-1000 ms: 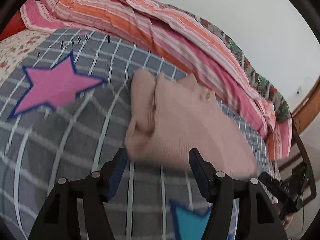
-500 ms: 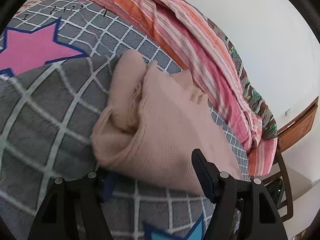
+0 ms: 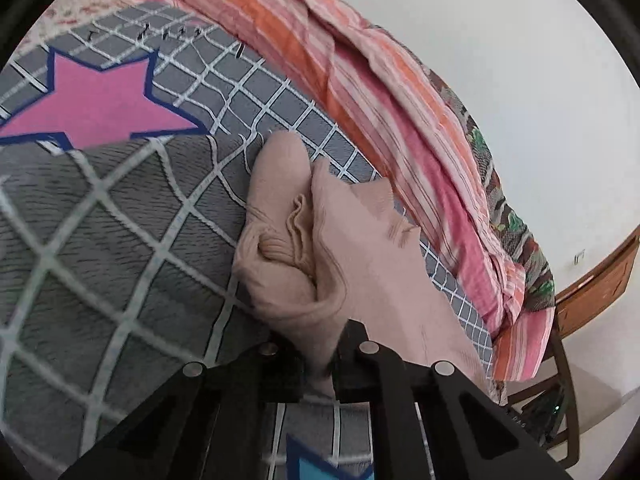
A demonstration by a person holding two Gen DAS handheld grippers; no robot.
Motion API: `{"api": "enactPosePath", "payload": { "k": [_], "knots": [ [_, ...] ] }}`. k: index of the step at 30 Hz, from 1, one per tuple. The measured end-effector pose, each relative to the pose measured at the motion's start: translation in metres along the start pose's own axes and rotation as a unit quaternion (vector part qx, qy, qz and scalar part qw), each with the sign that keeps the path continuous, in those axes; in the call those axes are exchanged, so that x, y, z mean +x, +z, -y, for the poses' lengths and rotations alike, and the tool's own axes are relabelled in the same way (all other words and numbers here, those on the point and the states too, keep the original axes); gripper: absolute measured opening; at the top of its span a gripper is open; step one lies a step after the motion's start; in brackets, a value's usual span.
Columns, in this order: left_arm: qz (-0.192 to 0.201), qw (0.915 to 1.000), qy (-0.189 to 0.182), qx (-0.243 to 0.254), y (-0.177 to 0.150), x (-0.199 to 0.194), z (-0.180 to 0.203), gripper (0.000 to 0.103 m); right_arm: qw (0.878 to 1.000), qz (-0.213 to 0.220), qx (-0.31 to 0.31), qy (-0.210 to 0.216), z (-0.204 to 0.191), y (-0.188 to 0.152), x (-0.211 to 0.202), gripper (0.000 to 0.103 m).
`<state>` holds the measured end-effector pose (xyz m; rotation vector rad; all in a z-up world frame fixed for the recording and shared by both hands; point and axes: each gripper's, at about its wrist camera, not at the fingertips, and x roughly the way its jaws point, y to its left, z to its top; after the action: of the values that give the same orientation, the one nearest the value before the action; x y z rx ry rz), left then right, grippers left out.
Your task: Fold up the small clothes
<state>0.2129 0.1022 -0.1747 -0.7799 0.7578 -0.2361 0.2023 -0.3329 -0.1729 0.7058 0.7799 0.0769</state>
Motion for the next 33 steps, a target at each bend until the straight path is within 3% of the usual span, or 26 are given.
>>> {"api": "enactPosePath", "payload": {
  "k": [18, 22, 25, 27, 28, 33],
  "knots": [
    [-0.013, 0.9974, 0.000, 0.071, -0.090, -0.095, 0.011, 0.009, 0.999, -0.004, -0.032, -0.006, 0.016, -0.069, -0.108, 0.010],
    [-0.037, 0.9958, 0.024, 0.080, -0.093, -0.097, 0.009, 0.012, 0.998, -0.029, -0.047, -0.030, 0.022, -0.074, -0.111, 0.019],
    [-0.040, 0.9935, 0.049, 0.095, -0.088, -0.110, 0.002, 0.027, 0.995, -0.019, -0.081, -0.055, 0.026, -0.076, -0.125, 0.028],
    [-0.011, 0.9929, 0.061, 0.102, -0.085, -0.125, -0.004, 0.048, 0.992, 0.007, -0.100, -0.077, 0.028, -0.075, -0.138, 0.031],
    [0.010, 0.9921, 0.067, 0.105, -0.082, -0.133, -0.007, 0.052, 0.990, 0.020, -0.107, -0.085, 0.029, -0.073, -0.145, 0.032],
    [0.022, 0.9927, 0.053, 0.106, -0.051, -0.132, 0.000, 0.054, 0.988, 0.042, -0.120, -0.090, 0.024, -0.051, -0.143, 0.033]
  ]
}}
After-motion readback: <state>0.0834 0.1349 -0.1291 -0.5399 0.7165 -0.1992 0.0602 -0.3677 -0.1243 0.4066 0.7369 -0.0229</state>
